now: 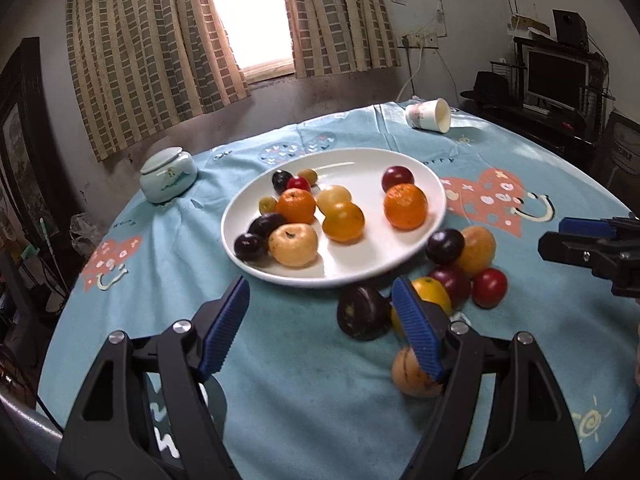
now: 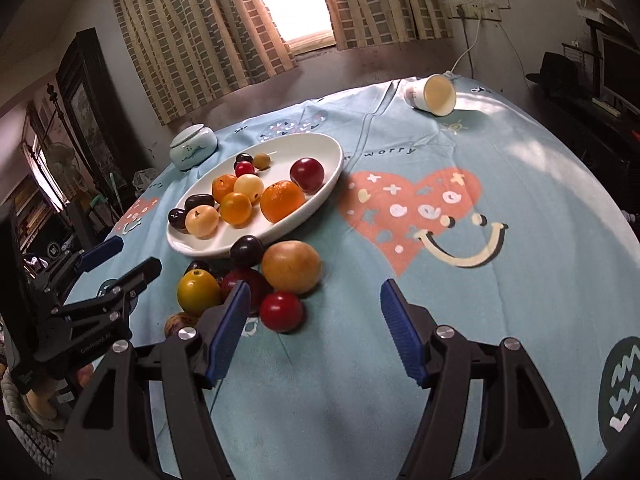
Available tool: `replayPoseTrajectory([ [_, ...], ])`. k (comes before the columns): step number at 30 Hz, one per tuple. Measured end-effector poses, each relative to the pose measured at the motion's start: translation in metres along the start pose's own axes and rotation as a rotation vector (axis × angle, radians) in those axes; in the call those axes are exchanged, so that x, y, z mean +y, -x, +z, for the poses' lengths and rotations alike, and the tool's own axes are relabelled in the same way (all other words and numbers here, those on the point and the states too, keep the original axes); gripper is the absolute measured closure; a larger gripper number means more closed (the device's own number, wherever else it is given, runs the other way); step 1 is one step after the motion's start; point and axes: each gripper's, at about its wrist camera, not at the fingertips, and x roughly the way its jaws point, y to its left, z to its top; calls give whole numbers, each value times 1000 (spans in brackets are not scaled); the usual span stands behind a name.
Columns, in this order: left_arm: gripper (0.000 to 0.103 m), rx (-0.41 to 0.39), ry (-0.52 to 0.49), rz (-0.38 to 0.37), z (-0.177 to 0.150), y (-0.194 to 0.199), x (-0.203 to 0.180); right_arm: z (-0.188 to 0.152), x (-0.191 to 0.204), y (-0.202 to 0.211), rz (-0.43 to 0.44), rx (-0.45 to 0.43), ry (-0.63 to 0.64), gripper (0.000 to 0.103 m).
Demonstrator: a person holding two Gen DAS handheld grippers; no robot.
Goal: Organize fruits
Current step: 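Grasp the striped melon-like fruit with the left tool while the right tool grasps a red tomato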
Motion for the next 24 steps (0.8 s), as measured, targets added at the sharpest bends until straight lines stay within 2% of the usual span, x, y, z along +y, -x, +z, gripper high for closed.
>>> replayPoseTrajectory([
  [6, 27, 55, -37, -97, -25, 4, -16, -2, -1, 6, 23, -9, -8, 35],
  [12, 27, 72, -38, -163, -28, 3, -18, -2, -4, 2, 33, 6, -20, 35],
  [17, 28, 120, -44, -234, -33, -3, -24, -2, -5, 1, 39, 17, -22, 35],
  [18, 33, 125, -45, -235, -33, -4, -25, -3, -4, 0, 40, 20, -20, 35],
  [19, 42, 133, -40, -245, -33, -6, -25, -3, -4, -1, 40, 23, -17, 35],
  [21, 51, 161, -17, -280, -34, -12, -23, -4, -3, -2, 38, 31, -14, 35],
  [24, 60, 195, -31, -262, -36, -20, -28, -5, -2, -6, 37, 45, -9, 35],
])
